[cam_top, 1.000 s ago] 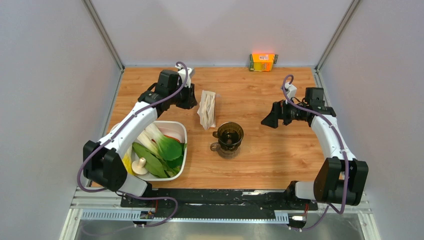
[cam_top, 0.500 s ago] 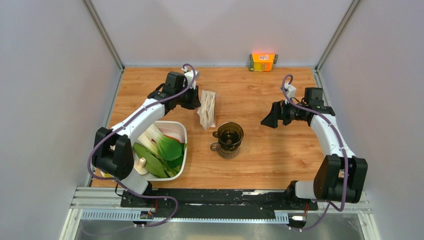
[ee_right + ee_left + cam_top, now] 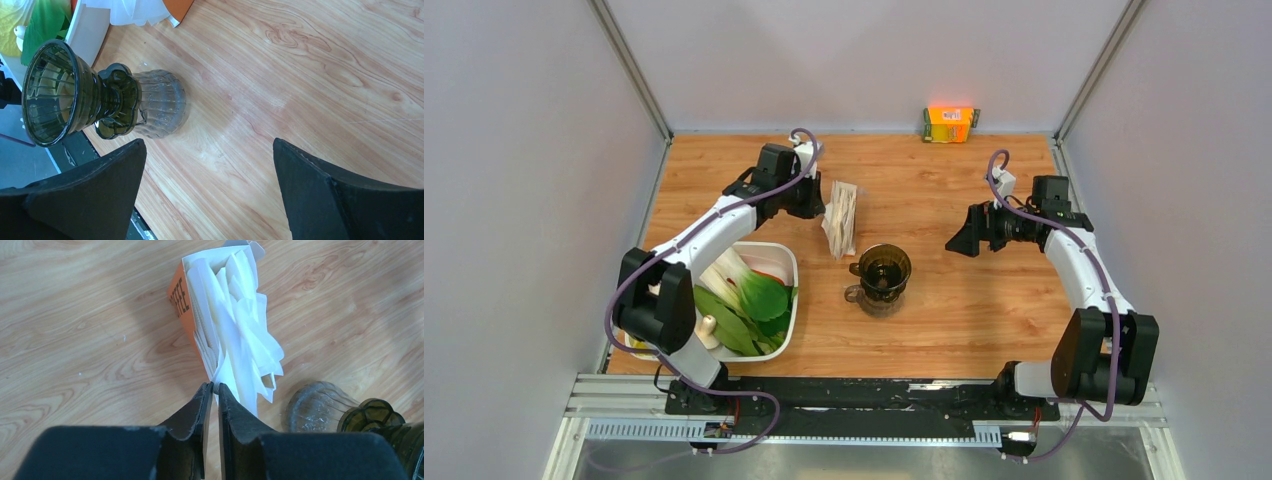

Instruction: Place the coffee filter in the dripper

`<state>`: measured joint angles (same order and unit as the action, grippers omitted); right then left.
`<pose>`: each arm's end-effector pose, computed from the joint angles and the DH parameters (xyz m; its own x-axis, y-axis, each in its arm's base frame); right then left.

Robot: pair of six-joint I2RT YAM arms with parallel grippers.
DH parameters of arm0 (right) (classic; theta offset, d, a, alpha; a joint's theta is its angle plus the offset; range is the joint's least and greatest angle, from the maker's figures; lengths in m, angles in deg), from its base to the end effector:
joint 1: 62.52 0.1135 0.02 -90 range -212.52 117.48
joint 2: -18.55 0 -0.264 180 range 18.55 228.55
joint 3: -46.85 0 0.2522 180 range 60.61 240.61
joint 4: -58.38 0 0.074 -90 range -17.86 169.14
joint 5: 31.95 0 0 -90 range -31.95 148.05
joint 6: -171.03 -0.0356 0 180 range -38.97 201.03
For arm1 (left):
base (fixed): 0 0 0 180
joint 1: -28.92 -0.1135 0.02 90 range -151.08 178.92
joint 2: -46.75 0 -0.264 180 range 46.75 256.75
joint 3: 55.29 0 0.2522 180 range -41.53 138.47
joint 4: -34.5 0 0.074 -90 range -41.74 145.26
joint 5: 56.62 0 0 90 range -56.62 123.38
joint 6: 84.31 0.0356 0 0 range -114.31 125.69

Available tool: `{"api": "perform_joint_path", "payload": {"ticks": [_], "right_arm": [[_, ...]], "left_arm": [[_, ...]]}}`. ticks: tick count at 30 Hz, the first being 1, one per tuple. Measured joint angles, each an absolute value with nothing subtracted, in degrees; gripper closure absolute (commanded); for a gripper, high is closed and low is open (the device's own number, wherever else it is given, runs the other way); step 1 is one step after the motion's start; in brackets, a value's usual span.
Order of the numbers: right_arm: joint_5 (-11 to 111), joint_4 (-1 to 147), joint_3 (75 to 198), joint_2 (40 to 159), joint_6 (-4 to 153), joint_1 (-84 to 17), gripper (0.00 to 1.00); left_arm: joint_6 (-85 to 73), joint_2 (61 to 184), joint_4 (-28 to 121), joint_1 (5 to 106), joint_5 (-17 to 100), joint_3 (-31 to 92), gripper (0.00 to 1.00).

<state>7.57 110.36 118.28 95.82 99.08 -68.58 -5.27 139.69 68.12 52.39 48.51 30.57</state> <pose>0.2656 -0.0006 0.2635 -0.6945 -0.1246 -0.7087 -0.5853 0.6706 0.4557 0.3320 -0.1543 0.2754 -0.6948 0.1016 -0.7119 0.4419 0.8413 -0.3112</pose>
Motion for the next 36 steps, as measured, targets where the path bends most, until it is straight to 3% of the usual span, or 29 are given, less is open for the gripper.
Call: {"api": "perform_joint_path", "payload": {"ticks": [4,6,36], "right_arm": [[7.57,110.36,118.28,95.82,99.08,-68.58,0.00],[7.57,110.36,118.28,95.84,99.08,-68.58,0.00],[7.48,110.03,117.65,95.84,99.08,-68.58,0.00]], "left_arm": [[-5.21,139.87,68.10,52.34,48.53,30.57,0.98],[-5.06,139.87,67.97,52.24,48.58,30.57,1.00],[-4.77,132.35,66.52,52.13,51.94,29.65,1.00]]}}
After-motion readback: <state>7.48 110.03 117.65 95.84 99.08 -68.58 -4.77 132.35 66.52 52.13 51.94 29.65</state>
